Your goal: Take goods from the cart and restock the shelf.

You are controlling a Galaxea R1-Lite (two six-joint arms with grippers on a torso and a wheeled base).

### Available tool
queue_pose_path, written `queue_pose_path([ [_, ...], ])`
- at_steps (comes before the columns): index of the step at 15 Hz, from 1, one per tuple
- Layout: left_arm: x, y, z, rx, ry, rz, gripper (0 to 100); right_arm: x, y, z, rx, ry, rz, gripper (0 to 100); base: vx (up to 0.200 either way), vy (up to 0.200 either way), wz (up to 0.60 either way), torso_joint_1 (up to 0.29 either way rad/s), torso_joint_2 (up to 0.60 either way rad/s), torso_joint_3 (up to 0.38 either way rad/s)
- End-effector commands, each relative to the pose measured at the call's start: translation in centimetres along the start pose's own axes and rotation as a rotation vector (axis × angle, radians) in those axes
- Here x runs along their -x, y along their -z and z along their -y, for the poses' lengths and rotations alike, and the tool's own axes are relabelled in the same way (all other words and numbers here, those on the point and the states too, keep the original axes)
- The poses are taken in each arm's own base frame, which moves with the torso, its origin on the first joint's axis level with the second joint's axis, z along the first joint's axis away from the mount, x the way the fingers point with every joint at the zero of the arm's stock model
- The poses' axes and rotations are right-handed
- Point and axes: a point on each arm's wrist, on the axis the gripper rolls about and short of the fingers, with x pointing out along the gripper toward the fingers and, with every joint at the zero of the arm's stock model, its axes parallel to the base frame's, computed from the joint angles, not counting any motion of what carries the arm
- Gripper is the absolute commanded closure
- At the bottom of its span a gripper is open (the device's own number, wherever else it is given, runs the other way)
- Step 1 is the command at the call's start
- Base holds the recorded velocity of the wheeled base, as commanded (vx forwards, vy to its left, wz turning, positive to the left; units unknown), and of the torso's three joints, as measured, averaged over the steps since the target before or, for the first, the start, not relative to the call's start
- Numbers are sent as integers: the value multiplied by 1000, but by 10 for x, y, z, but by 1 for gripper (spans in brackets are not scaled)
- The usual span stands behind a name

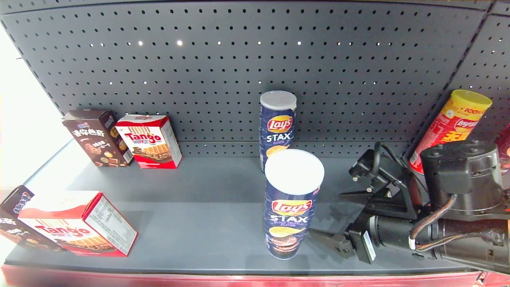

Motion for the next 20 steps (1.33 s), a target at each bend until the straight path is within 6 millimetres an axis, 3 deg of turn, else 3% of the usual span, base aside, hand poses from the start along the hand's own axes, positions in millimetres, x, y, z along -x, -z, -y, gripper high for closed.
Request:
queue_pose_path([
  [1,0,0,0,1,0,-3,0,-8,0,-2,3,-7,-15,0,0,0,0,0,0,0],
  [15,0,0,0,4,0,-3,0,-7,1,1,-1,3,-13,0,0,0,0,0,0,0],
  [17,0,0,0,5,1,-3,0,7,1,4,-10,17,11,0,0,0,0,0,0,0],
  [20,0,0,0,4,3,-2,0,66,13,13,-39,73,121,0,0,0,0,0,0,0],
])
